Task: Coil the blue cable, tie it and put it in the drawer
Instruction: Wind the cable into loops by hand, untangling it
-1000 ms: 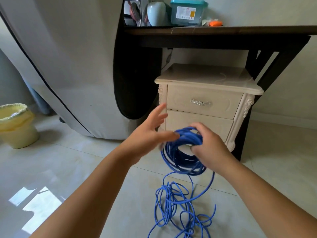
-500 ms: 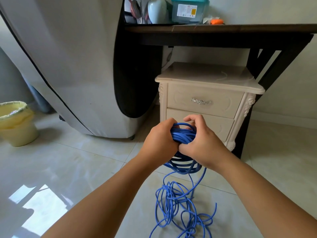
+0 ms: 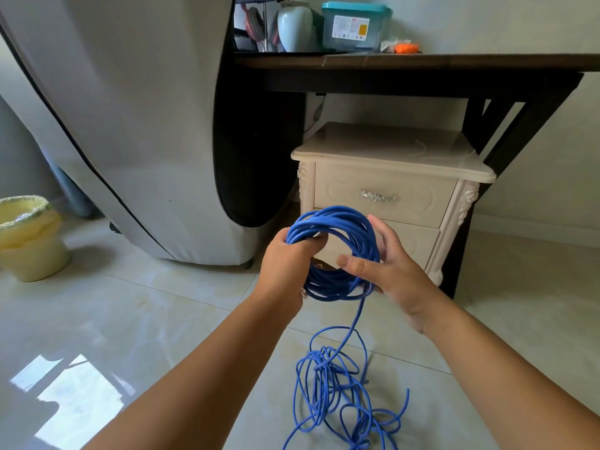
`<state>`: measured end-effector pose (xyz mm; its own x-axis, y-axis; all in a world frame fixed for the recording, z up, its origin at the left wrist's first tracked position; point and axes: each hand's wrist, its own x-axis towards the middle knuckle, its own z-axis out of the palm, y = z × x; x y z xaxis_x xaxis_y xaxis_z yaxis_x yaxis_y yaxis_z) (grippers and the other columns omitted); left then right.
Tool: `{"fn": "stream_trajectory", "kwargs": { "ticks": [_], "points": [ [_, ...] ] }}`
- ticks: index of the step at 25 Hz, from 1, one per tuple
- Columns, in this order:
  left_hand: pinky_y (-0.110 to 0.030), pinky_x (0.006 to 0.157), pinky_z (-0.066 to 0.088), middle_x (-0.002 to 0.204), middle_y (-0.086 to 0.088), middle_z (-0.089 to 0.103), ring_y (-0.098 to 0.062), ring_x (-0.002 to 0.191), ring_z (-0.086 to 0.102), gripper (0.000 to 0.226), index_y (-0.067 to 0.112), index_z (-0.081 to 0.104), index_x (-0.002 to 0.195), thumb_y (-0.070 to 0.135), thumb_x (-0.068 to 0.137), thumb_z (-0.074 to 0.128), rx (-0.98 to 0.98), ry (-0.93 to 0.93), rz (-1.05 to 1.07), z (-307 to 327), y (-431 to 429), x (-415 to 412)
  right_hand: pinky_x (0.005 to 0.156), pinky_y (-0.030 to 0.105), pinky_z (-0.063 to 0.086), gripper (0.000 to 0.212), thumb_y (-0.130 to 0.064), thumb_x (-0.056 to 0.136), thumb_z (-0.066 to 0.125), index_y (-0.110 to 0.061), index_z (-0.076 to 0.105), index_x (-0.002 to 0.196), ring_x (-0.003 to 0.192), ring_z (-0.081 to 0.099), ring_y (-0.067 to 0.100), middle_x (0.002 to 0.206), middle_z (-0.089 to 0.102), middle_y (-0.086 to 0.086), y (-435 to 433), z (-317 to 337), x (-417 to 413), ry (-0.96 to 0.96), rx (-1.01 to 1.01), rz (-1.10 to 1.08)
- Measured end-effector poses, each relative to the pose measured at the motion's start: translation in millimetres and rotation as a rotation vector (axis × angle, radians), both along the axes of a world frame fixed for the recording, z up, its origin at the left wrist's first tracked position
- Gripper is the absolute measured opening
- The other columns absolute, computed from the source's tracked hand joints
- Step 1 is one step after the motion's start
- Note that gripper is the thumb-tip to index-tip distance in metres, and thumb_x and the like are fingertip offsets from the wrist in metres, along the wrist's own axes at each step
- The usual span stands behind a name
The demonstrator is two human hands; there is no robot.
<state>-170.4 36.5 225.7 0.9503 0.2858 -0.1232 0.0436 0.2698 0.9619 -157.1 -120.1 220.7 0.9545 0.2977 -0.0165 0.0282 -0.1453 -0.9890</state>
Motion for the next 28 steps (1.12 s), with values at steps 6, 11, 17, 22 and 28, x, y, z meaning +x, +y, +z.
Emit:
{"fn": "stream_trajectory", "kwargs": {
  "ticks": [6,11,17,22,28],
  "points": [
    [-0.043,0.092,0.052,0.096,-0.011,0.061,-0.025,0.093,0.058,0.025,0.012,0.065,0.113,0.014,0.088,0.070,-0.139,0.049,-0.001,-2.0,-4.0,2.9,0.089,0.047,0.057,0.061,-0.039,0.058,0.084,-0.024,0.058,0.111,0.100,0.070,0.026,0.102,0.072,0.006,12.0,-6.1,-2.5,0.138,0.177,-0.058],
    [-0.025,0.075,0.049,0.093,-0.005,0.064,-0.014,0.083,0.063,0.026,0.016,0.061,0.111,0.025,0.089,0.070,0.098,0.078,-0.121,-6.6,-19.6,-6.7,0.092,0.047,0.050,0.021,-0.005,0.083,0.068,-0.016,0.062,0.100,0.082,0.069,0.024,0.074,0.071,0.003,13.5,-10.1,6.7,0.055,0.300,-0.338],
    [-0.033,0.097,0.049,0.133,0.006,0.047,-0.011,0.120,0.051,0.082,0.038,0.034,0.144,0.018,0.079,0.079,0.366,-0.055,-0.203,-2.7,-2.5,-4.2,0.069,0.032,0.048,0.030,-0.004,0.086,0.060,-0.030,0.057,0.100,0.078,0.062,0.022,0.084,0.064,-0.003,11.3,-7.8,12.8,-0.154,-0.116,-0.459],
    [-0.039,0.109,0.044,0.154,0.006,0.027,-0.020,0.138,0.034,0.108,0.036,0.015,0.155,0.013,0.072,0.079,1.198,-0.370,-0.356,-16.2,6.4,-3.7,0.075,0.034,0.049,0.056,0.002,0.074,0.060,-0.030,0.056,0.120,0.092,0.057,0.020,0.103,0.059,-0.005,19.9,-9.5,-3.2,-0.481,-0.561,-0.188],
    [-0.019,0.075,0.051,0.104,0.005,0.061,-0.009,0.089,0.059,0.045,0.019,0.056,0.120,0.003,0.080,0.069,1.070,-0.354,-0.158,-12.1,6.7,-2.0,0.074,0.028,0.046,0.059,-0.003,0.072,0.068,-0.025,0.054,0.125,0.097,0.053,0.015,0.108,0.056,-0.007,24.0,-10.5,-7.9,-0.730,-0.544,-0.165]
  ]
}}
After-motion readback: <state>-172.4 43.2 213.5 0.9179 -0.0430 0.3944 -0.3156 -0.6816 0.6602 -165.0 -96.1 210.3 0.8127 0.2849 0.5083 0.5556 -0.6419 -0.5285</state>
